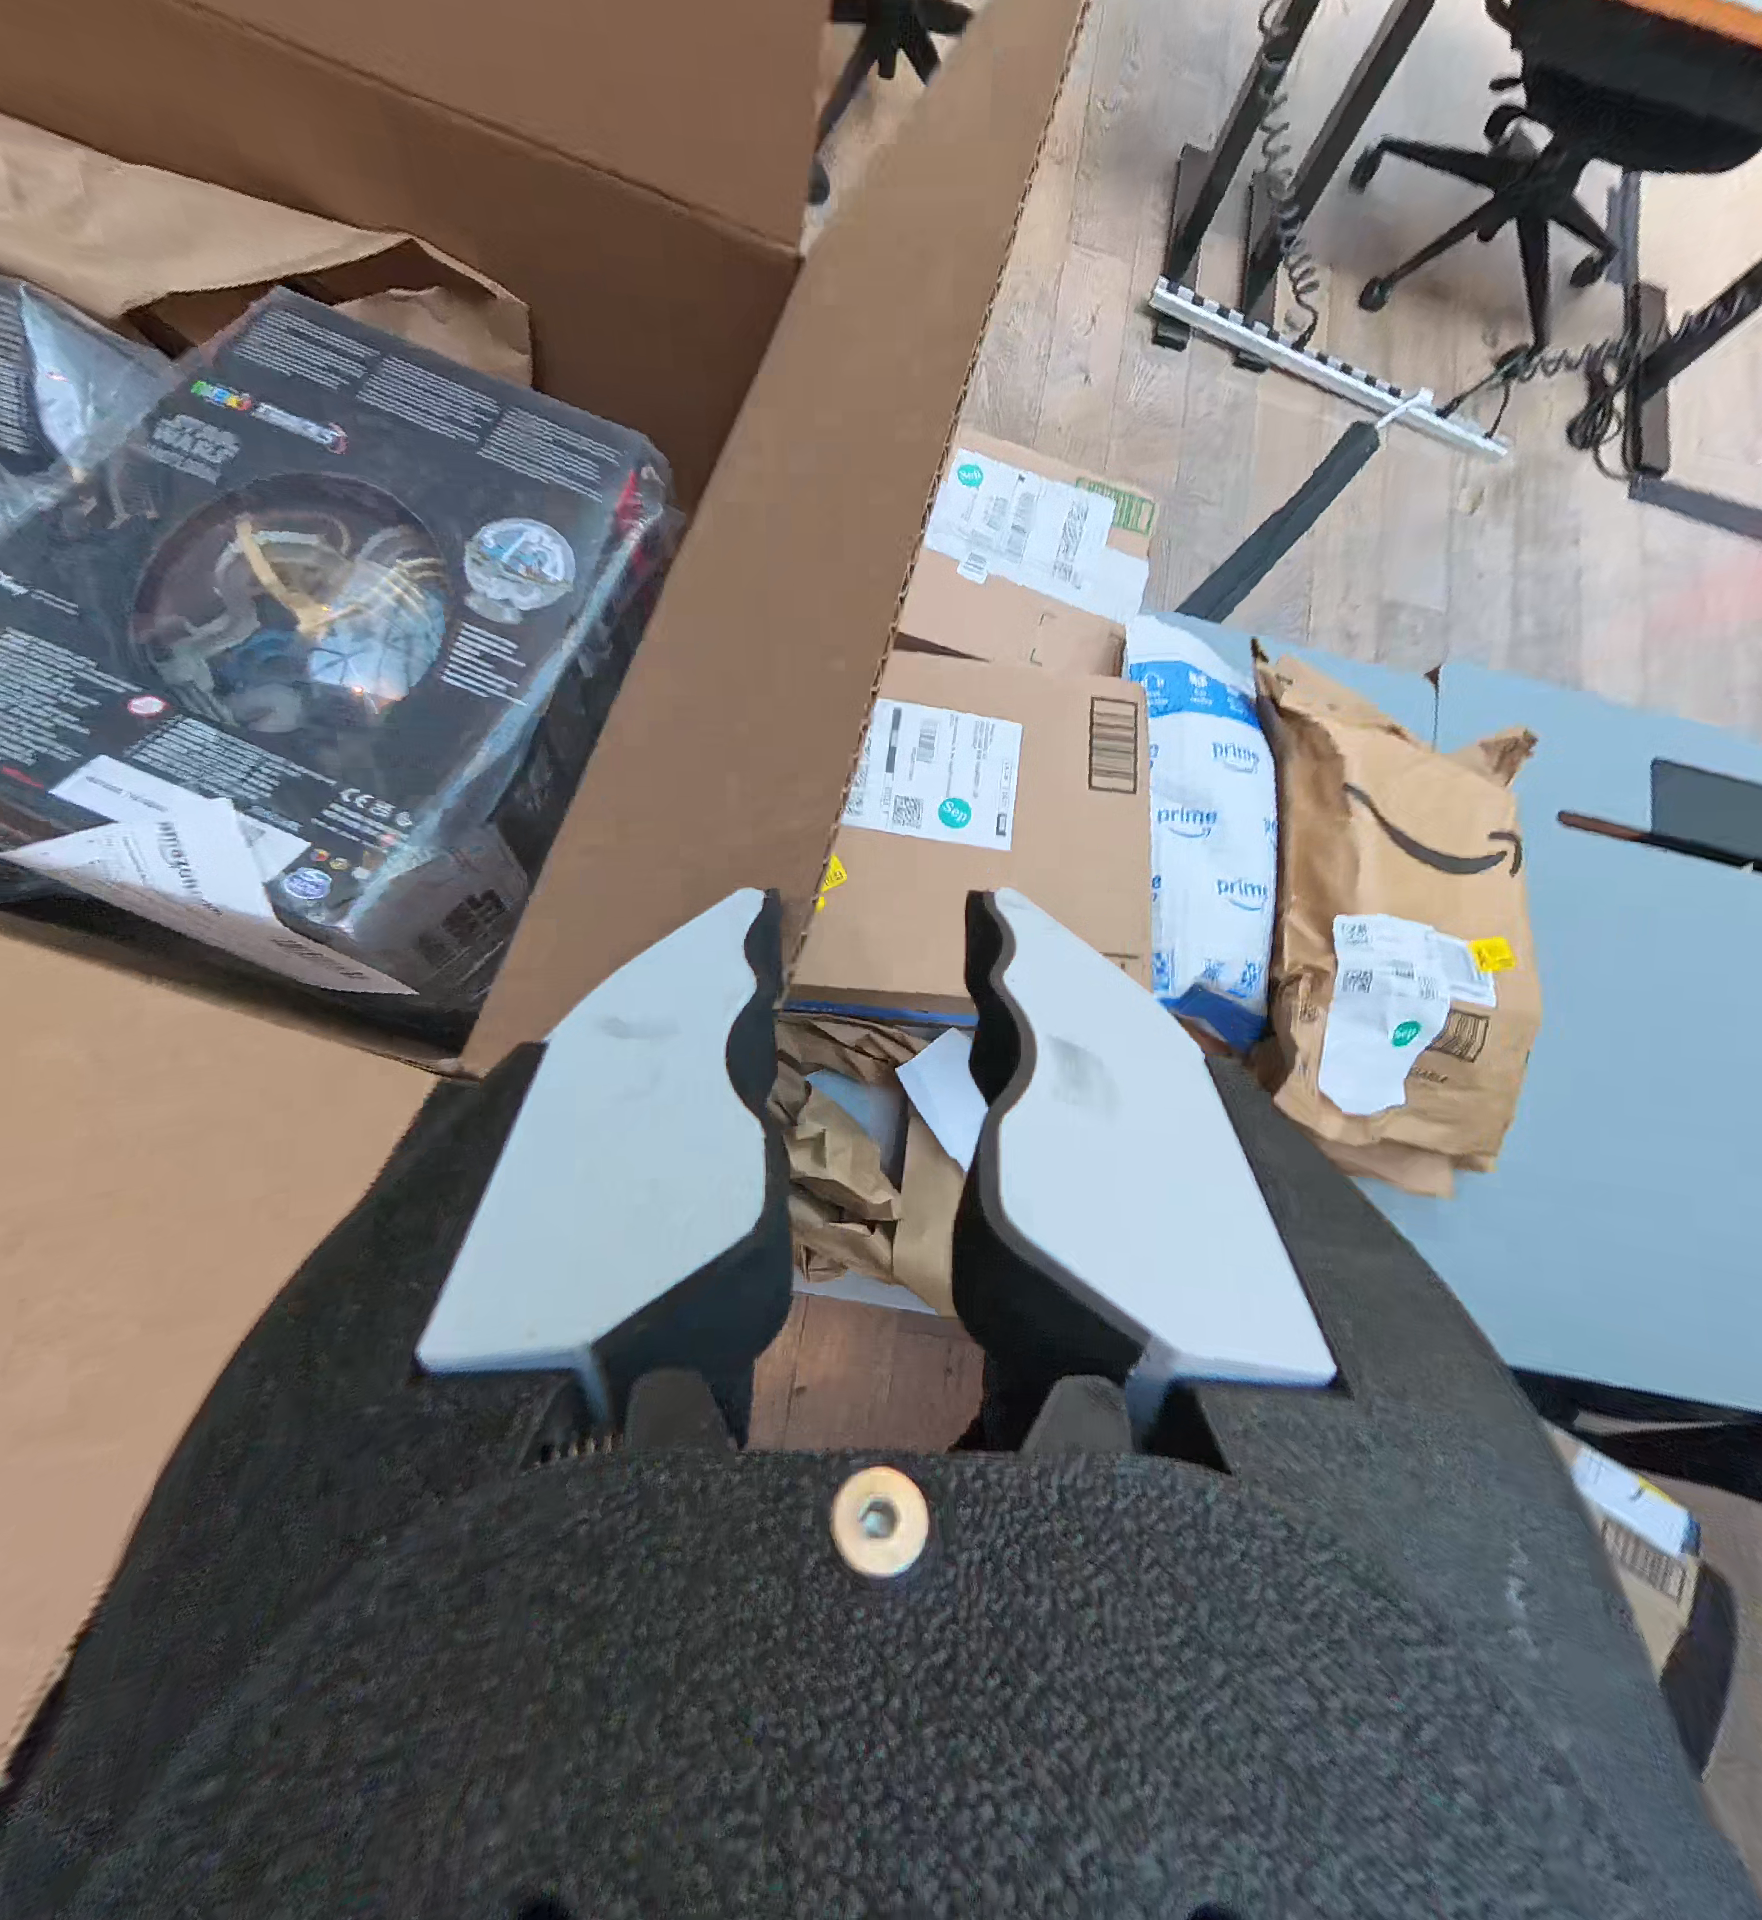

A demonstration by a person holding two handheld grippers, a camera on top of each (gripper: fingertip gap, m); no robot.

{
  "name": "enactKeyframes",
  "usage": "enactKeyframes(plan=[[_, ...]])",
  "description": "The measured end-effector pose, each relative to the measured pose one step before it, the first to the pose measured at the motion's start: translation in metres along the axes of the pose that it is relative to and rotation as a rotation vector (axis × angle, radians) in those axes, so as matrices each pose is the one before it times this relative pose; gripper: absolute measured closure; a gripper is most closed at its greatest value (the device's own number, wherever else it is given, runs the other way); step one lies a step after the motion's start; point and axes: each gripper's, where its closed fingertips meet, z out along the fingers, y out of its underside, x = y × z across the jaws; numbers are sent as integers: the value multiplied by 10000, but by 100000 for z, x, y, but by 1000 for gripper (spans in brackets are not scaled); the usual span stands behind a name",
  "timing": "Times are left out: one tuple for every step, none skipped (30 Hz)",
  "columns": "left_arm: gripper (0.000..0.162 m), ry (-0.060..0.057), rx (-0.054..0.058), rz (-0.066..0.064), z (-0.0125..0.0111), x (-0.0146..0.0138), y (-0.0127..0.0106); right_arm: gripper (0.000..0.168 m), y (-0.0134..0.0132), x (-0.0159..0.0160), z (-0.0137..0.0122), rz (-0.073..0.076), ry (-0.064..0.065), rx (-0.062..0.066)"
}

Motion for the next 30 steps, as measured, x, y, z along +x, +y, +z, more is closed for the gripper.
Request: enactKeyframes(plan=[[120,-77,309,-47,-73,40,143,140,1374,1034,581,328,121,-253],[120,-74,302,-29,-101,59,176,139,1639,735,986,253,18,-356],[120,-79,317,-59,-130,45,250,140,1628,-192,1375,340,-504,-305],[120,-71,316,-70,-183,42,349,126,1412,-234,1538,482,-469,-166],[120,-80,316,-104,-235,32,464,118,1335,369,1403,396,-38,-165],[120,-73,274,-127,-302,51,611,116,1004,227,1096,455,-188,-1],[120,-93,256,-79,-347,59,696,115,538,115,712,572,-389,244],[120,-147,265,13,-385,56,756,114,455,239,483,422,-307,236],[120,-200,272,63,-392,40,801,114,403,208,428,322,-264,186],[120,-193,220,17,-372,44,938,114,388,195,412,276,-224,116],[120,-246,146,73,-344,18,1038,114,385,241,426,191,-175,48],[119,-284,-91,135,-237,15,1294,113,342,233,401,165,-183,15],[119,-256,-212,120,-153,89,1347,113,371,289,416,156,-150,-52],[118,-350,-248,285,-26,39,1250,112,412,281,471,87,-119,-111],[117,-399,-258,368,127,101,1072,112,449,217,583,62,-114,-166],[117,-377,-181,304,172,109,790,112,514,161,705,66,-119,-225],[117,-407,-23,233,181,61,475,112,587,100,823,59,-131,-251],[117,-381,24,37,187,80,373,112,596,19,913,47,-141,-239],[117,-356,69,-17,196,90,367,124,553,-276,963,-16,-275,-183],[117,-316,-58,30,246,190,658,135,471,-710,987,-23,-480,-118],[117,-188,-196,22,300,425,1012,139,482,-566,997,-14,-314,-155],[116,-70,-237,59,366,607,1238,144,410,-448,898,-87,-157,-131],[116,-51,-229,162,551,707,1258,151,281,-545,758,-136,-167,-67],[116,-27,-291,198,748,803,1215,155,231,-435,635,-81,-108,-61],[115,-48,-271,309,847,749,961,159,145,-314,493,-38,-23,-24],[115,-44,-309,358,923,754,896,164,36,-294,342,-43,-11,49],[112,-85,-452,332,1013,722,974,165,25,-193,202,-33,33,41],[106,35,-632,257,1134,917,1109,165,25,-135,91,-32,62,15],[104,4,-364,351,1057,844,517,165,-4,-27,-42,-53,106,3],[102,-79,-369,406,777,451,349,164,-72,128,-235,-70,190,17]])
